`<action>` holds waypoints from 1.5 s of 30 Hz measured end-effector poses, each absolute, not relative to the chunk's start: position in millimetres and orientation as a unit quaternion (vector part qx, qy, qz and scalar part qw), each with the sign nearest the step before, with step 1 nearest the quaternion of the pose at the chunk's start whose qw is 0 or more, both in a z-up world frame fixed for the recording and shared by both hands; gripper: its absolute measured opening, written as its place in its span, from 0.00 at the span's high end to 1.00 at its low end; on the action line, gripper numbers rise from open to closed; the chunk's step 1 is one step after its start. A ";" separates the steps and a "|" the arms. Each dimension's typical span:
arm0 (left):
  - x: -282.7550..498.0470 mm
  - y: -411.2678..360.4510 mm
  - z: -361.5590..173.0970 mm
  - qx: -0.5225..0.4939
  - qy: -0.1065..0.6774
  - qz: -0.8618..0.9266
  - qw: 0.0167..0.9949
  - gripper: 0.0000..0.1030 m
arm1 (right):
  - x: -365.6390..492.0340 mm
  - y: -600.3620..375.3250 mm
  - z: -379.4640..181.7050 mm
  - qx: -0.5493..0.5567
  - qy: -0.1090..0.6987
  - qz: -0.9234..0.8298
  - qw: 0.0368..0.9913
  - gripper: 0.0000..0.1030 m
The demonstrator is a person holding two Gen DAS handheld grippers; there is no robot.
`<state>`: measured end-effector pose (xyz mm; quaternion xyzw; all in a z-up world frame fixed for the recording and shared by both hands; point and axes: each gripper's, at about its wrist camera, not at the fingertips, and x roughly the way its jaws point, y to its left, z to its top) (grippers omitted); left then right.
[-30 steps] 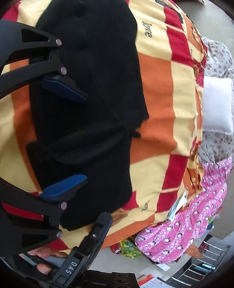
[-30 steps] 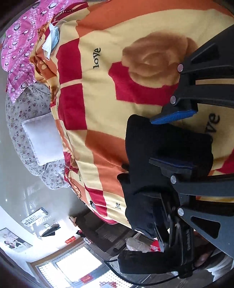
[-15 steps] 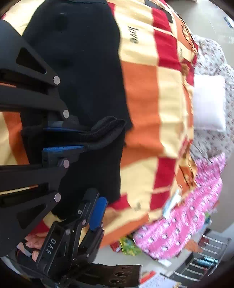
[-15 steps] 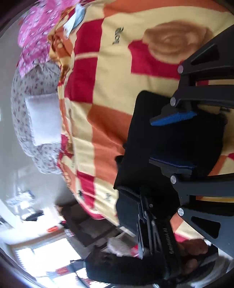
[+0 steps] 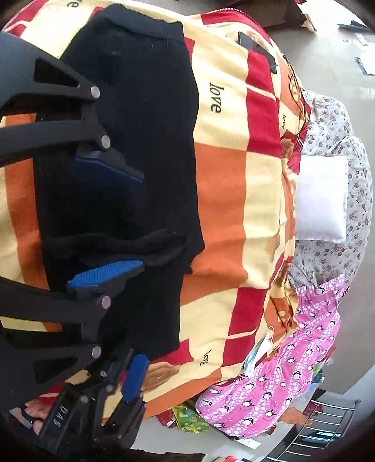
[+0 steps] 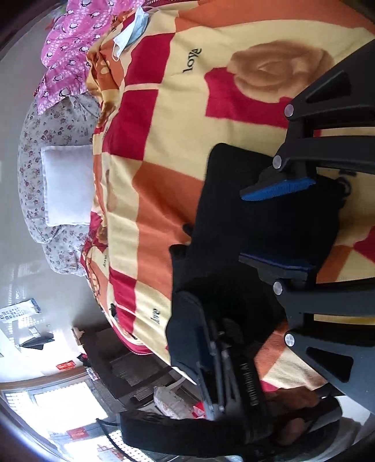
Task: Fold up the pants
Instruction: 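Pinch the folded middle of the black pants with the left gripper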
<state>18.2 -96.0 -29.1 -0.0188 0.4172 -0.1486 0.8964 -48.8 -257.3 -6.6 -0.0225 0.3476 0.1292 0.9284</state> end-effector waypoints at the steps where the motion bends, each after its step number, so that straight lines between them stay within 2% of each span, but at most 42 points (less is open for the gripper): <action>1: 17.1 -96.3 -28.6 -0.018 0.416 -0.147 0.897 0.48 | -48.5 -257.0 -9.3 -0.025 0.351 0.128 0.927 0.64; 5: 12.5 -97.0 -24.1 -0.021 0.410 -0.144 0.900 0.47 | -44.0 -252.9 -17.0 -0.028 0.355 0.124 0.926 0.64; 9: 6.7 -99.6 -14.8 -0.016 0.395 -0.139 0.908 0.38 | -53.5 -254.2 -4.4 -0.019 0.345 0.136 0.929 0.64; 14: 3.8 -105.5 -10.4 -0.020 0.388 -0.147 0.910 0.33 | -64.7 -263.8 6.5 -0.014 0.333 0.122 0.935 0.64; 26: 19.4 -123.4 -48.6 -0.006 0.429 -0.134 0.893 0.32 | -63.9 -269.5 -17.7 -0.027 0.352 0.103 0.930 0.65; 35: 17.0 -103.2 -38.3 -0.023 0.417 -0.123 0.900 0.32 | -65.0 -256.8 2.3 -0.031 0.339 0.128 0.932 0.65; 41: 11.5 -86.7 -31.7 -0.024 0.406 -0.109 0.907 0.32 | -51.8 -245.4 -21.3 -0.039 0.371 0.133 0.918 0.64; 45: 6.9 -76.3 -27.2 -0.029 0.402 -0.101 0.910 0.32 | -53.8 -234.6 -11.7 -0.042 0.364 0.147 0.919 0.62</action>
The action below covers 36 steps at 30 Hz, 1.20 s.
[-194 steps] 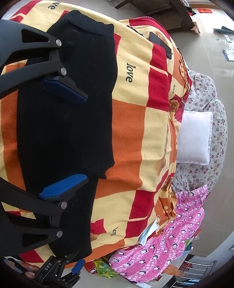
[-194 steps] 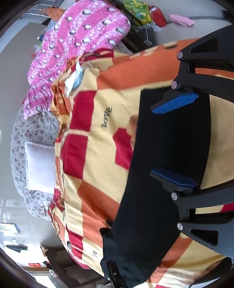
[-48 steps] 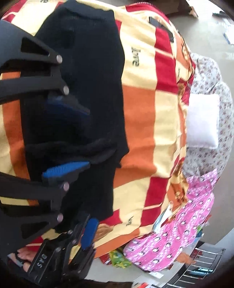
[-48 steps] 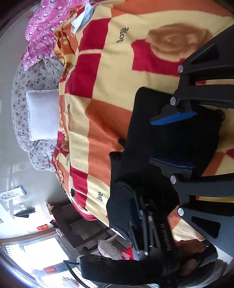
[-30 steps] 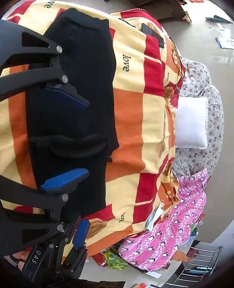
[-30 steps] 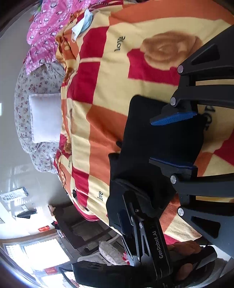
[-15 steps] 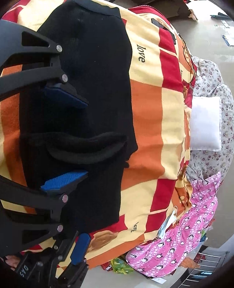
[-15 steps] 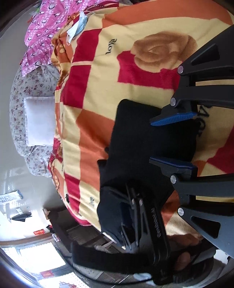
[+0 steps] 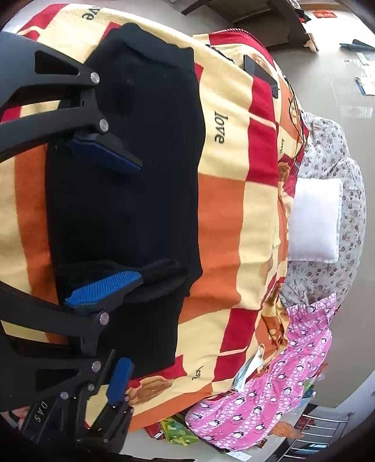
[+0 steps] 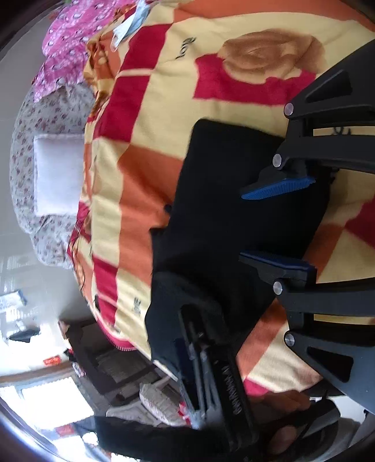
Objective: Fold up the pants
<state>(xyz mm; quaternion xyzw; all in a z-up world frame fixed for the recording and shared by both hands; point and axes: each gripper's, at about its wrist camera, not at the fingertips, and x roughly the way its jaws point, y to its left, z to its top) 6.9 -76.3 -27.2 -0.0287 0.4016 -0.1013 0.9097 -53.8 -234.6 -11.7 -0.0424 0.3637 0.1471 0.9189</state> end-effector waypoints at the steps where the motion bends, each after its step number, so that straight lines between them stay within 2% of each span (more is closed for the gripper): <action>1: 5.6 -72.7 -25.7 -0.031 0.399 -0.098 0.911 0.32 | -53.3 -231.1 -9.7 -0.046 0.362 0.149 0.919 0.62; 11: -1.8 -34.0 -21.9 -0.051 0.393 -0.063 0.916 0.31 | -20.7 -195.7 -22.9 -0.069 0.381 0.155 0.909 0.62; 27: -4.8 10.2 -20.2 -0.095 0.398 -0.063 0.910 0.31 | -19.7 -193.0 -14.9 -0.061 0.381 0.140 0.912 0.57; 31: -10.6 21.7 -16.8 -0.100 0.397 -0.057 0.911 0.29 | -24.6 -188.6 -5.4 -0.061 0.369 0.150 0.915 0.49; 36: -17.0 41.2 -16.7 -0.119 0.395 -0.042 0.910 0.25 | -22.9 -177.3 -2.0 -0.071 0.370 0.160 0.912 0.49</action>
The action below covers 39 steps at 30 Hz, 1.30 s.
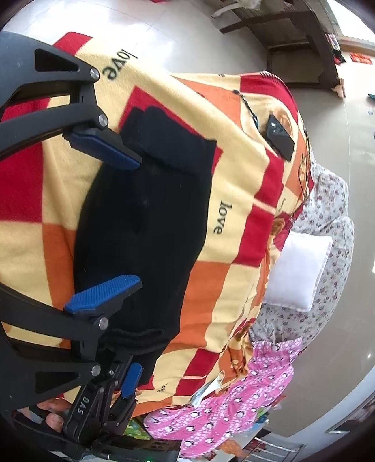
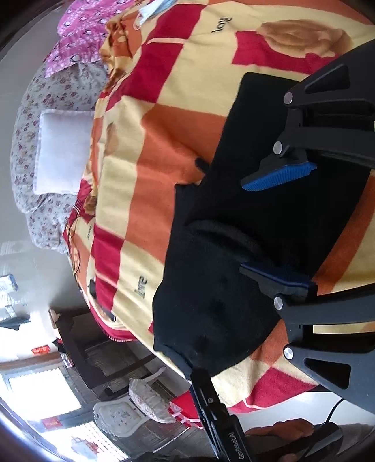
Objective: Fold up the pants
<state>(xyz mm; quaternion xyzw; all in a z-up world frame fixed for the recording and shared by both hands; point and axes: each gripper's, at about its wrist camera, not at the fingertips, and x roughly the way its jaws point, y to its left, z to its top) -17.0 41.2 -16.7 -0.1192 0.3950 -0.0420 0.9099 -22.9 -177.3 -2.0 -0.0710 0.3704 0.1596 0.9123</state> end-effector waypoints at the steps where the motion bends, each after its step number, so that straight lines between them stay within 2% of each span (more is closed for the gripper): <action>1: -17.8 45.1 -18.2 -0.124 0.398 -0.039 0.908 0.25 | -24.0 -174.3 0.7 -0.071 0.367 0.166 0.912 0.49; 12: -34.4 77.2 -30.8 -0.151 0.417 -0.001 0.896 0.25 | -11.1 -121.2 10.6 -0.073 0.360 0.260 0.893 0.37; 16: -43.4 94.3 -35.6 -0.165 0.412 0.025 0.896 0.20 | 6.7 -97.3 14.0 -0.072 0.361 0.297 0.881 0.32; 21: -37.0 114.5 -48.9 -0.225 0.422 0.045 0.877 0.20 | 32.2 -52.2 10.9 -0.104 0.367 0.322 0.866 0.32; 24: -29.6 112.8 -55.8 -0.227 0.425 0.050 0.875 0.20 | 49.1 -28.6 6.6 -0.112 0.371 0.333 0.859 0.31; 26: -22.5 111.9 -61.5 -0.232 0.430 0.049 0.871 0.20 | 63.6 -13.6 1.1 -0.120 0.375 0.336 0.855 0.27; 34: -6.3 109.3 -68.8 -0.234 0.412 0.068 0.878 0.18 | 110.7 27.8 -30.7 -0.134 0.399 0.342 0.840 0.27; 36: -2.4 105.7 -69.0 -0.226 0.405 0.065 0.884 0.19 | 115.5 34.4 -41.5 -0.139 0.405 0.349 0.833 0.38; 37: 0.2 103.3 -69.2 -0.221 0.401 0.052 0.887 0.24 | 115.3 35.1 -44.8 -0.141 0.403 0.348 0.835 0.51; 38: 1.2 101.7 -68.8 -0.220 0.402 0.045 0.888 0.53 | 113.8 34.4 -43.7 -0.136 0.395 0.351 0.838 0.67; 39: 2.3 101.2 -67.4 -0.220 0.404 0.038 0.887 0.71 | 114.1 31.7 -41.4 -0.122 0.397 0.354 0.838 0.72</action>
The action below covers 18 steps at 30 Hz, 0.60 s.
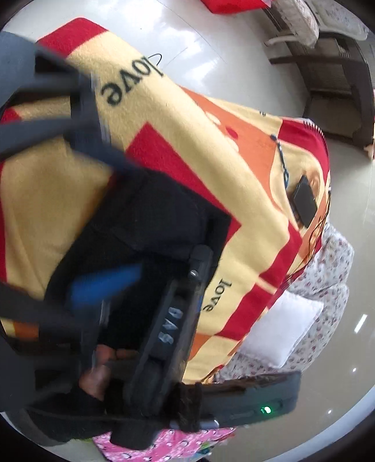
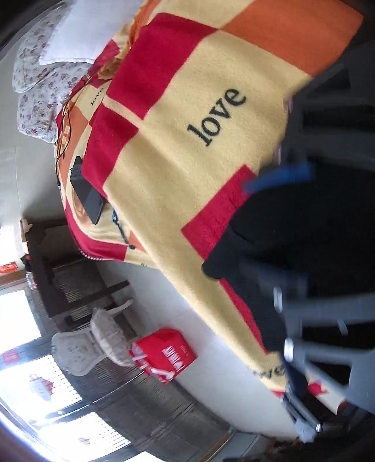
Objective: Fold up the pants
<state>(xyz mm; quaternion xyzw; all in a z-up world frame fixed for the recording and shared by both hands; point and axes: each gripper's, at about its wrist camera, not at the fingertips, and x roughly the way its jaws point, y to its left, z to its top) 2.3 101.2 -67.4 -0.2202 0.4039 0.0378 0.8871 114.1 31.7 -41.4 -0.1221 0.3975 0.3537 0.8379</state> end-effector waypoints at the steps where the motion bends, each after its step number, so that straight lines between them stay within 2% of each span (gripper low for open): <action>1: 2.5 99.3 -62.0 -0.227 0.402 0.014 0.887 0.75 | 113.1 25.1 -36.2 -0.103 0.396 0.359 0.839 0.82; 2: 0.5 97.0 -55.3 -0.222 0.394 0.008 0.892 0.78 | 110.6 18.1 -30.5 -0.087 0.393 0.371 0.837 0.86; 4: -5.2 88.5 -36.3 -0.208 0.371 -0.013 0.905 0.83 | 103.4 4.0 -15.9 -0.067 0.380 0.379 0.842 0.87; 9: -28.8 39.7 18.2 -0.168 0.312 -0.112 0.929 0.83 | 70.9 -61.9 37.9 -0.001 0.324 0.384 0.864 0.88; 12: -34.7 -2.6 29.4 -0.132 0.306 -0.172 0.927 0.83 | 50.6 -115.0 60.7 0.034 0.305 0.366 0.879 0.87; 15: -30.9 -47.9 16.1 -0.107 0.332 -0.223 0.910 0.83 | 28.7 -171.8 61.2 0.059 0.297 0.297 0.906 0.73; 17: -28.3 -74.3 0.0 -0.098 0.355 -0.254 0.894 0.83 | 16.9 -215.1 51.2 0.097 0.300 0.234 0.920 0.51; 18: -27.8 -84.6 -6.6 -0.092 0.360 -0.262 0.891 0.82 | 12.6 -235.4 45.1 0.118 0.304 0.211 0.921 0.49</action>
